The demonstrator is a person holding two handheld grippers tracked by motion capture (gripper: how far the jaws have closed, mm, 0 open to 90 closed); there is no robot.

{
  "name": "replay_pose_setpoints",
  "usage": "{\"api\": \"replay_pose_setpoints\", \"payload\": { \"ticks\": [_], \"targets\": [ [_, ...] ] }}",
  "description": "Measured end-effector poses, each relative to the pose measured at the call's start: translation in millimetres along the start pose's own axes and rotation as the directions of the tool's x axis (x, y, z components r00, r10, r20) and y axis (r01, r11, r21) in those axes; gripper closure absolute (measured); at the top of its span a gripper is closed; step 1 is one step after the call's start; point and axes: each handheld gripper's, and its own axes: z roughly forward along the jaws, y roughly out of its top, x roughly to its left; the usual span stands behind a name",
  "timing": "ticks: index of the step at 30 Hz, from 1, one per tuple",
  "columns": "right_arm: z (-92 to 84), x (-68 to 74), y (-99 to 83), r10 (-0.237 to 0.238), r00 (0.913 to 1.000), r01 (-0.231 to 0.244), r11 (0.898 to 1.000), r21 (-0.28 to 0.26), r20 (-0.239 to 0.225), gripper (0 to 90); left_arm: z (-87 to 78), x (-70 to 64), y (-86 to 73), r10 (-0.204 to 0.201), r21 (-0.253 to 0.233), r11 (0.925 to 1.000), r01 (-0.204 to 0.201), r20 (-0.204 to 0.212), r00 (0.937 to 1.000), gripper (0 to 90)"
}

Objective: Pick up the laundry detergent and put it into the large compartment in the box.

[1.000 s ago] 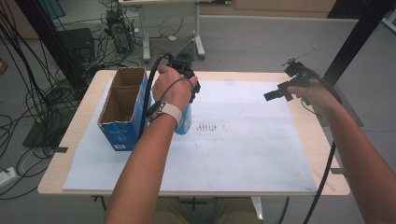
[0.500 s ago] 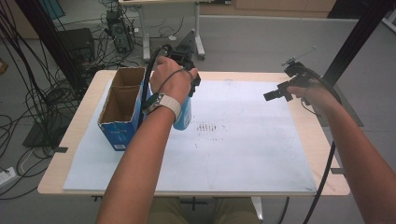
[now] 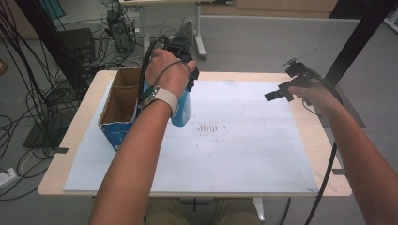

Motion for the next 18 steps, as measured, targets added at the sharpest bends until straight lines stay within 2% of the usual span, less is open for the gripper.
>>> {"api": "replay_pose_setpoints", "payload": {
  "ticks": [18],
  "targets": [
    [0.8,0.1,1.2,0.000,1.0000,0.000,1.000,0.000,0.000,6.0,-30.3,20.6,-0.7,-0.022,-0.024,0.9995,0.022,-0.008,0.9997,39.2]
  ]
}}
